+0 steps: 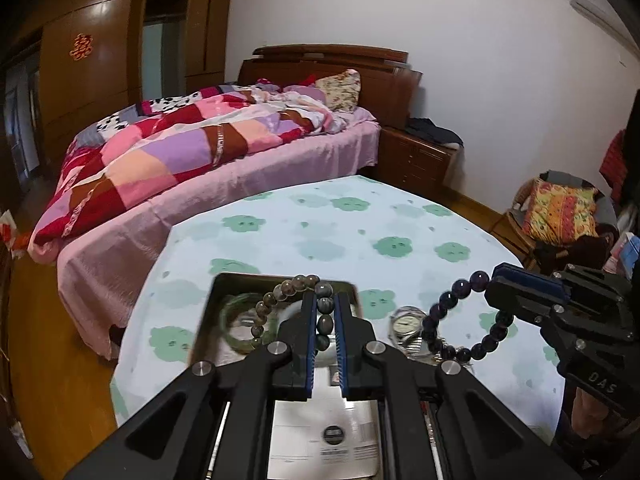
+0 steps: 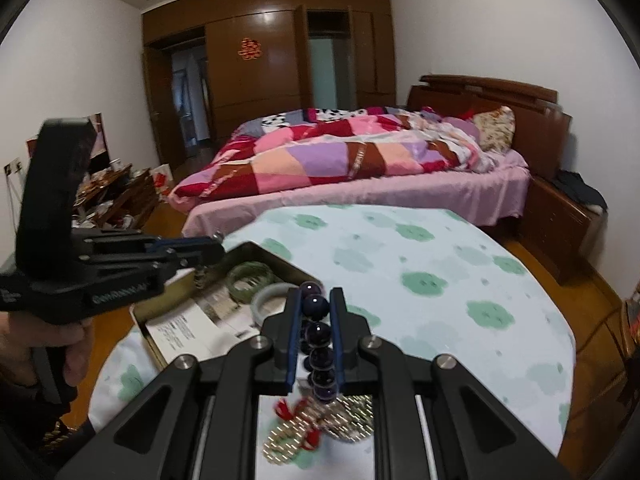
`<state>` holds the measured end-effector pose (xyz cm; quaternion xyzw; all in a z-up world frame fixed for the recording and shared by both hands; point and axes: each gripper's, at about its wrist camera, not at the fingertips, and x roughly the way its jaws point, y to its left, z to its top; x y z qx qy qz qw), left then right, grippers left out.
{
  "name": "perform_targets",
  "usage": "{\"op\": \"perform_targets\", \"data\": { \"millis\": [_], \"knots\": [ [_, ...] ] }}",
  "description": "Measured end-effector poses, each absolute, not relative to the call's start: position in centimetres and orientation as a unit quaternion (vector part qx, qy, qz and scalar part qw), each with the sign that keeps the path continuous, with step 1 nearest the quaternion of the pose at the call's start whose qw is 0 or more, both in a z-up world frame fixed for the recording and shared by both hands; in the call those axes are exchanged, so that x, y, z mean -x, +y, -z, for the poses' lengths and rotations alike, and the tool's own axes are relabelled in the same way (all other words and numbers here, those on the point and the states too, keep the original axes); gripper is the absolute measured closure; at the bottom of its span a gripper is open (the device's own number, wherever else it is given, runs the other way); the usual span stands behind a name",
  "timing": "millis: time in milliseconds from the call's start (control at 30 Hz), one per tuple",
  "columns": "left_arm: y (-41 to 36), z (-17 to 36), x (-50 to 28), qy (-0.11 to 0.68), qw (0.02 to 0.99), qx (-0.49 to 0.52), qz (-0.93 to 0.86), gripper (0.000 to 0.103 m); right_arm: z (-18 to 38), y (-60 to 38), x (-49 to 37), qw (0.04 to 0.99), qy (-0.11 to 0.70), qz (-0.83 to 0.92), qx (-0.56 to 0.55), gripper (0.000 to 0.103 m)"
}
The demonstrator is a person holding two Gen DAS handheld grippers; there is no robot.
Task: Organize jewelry
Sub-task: 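Carry both bead bracelets into the tin box and open both tools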
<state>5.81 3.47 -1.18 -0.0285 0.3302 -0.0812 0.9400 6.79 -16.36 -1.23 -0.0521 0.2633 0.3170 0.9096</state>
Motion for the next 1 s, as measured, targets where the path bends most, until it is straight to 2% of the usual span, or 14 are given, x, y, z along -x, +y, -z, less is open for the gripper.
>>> {"op": "perform_targets", "data": {
  "millis": [433,1000],
  "knots": [
    [7.1,1.4,-6.5,0.325,0.944,0.034,0.039,0.095,0.6,-10.6,-8.0,0.888,0.264,-0.368,0.074,0.087],
    [7.4,6.3,-10.2,0.38,0.925,0.012,0.022,0.095,5.7,-7.9,-11.8,0.869,0.341,-0.351,0.076,0.087]
  ]
}}
